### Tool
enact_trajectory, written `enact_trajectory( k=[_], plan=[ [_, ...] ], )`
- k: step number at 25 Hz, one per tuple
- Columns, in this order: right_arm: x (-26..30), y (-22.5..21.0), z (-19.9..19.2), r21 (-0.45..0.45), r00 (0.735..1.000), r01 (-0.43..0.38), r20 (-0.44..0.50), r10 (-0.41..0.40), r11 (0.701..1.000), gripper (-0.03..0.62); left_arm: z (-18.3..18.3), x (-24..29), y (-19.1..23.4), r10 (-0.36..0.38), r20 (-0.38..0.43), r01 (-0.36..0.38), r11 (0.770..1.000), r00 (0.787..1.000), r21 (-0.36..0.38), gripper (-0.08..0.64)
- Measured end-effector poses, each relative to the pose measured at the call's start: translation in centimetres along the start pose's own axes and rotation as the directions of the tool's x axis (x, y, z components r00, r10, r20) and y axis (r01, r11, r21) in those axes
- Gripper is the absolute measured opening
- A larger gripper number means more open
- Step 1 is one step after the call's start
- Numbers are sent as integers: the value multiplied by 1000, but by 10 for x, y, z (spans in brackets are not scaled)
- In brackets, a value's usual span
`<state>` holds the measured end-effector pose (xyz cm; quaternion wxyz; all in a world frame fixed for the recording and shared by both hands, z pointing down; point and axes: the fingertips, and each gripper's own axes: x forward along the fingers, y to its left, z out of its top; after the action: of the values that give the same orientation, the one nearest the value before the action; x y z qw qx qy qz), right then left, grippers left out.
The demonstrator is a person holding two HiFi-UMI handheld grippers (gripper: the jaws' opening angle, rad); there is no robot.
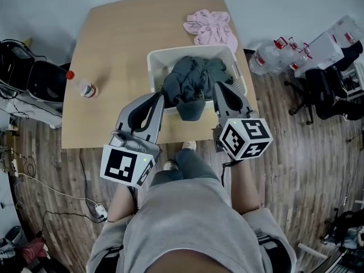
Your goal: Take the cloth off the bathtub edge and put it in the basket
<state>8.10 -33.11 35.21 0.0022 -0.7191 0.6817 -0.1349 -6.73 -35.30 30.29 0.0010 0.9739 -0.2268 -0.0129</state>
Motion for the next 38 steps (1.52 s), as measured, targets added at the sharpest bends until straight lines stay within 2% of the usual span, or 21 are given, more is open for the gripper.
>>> enact_trajectory(
  k=[15, 26, 38],
  plan=[
    [-58, 13, 32, -67, 988, -83, 121, 91, 994, 9, 25, -1, -49, -28, 47, 27, 999, 998, 37, 14],
    [-141, 0, 35, -103, 981, -114, 143, 128, 988, 9, 33, -12, -137, -39, 48, 37, 999, 998, 39, 14],
    [-227, -10, 22, -133, 976, -135, 156, 155, 982, 9, 34, -47, -219, -3, 52, 1, 999, 999, 47, 14]
  ],
)
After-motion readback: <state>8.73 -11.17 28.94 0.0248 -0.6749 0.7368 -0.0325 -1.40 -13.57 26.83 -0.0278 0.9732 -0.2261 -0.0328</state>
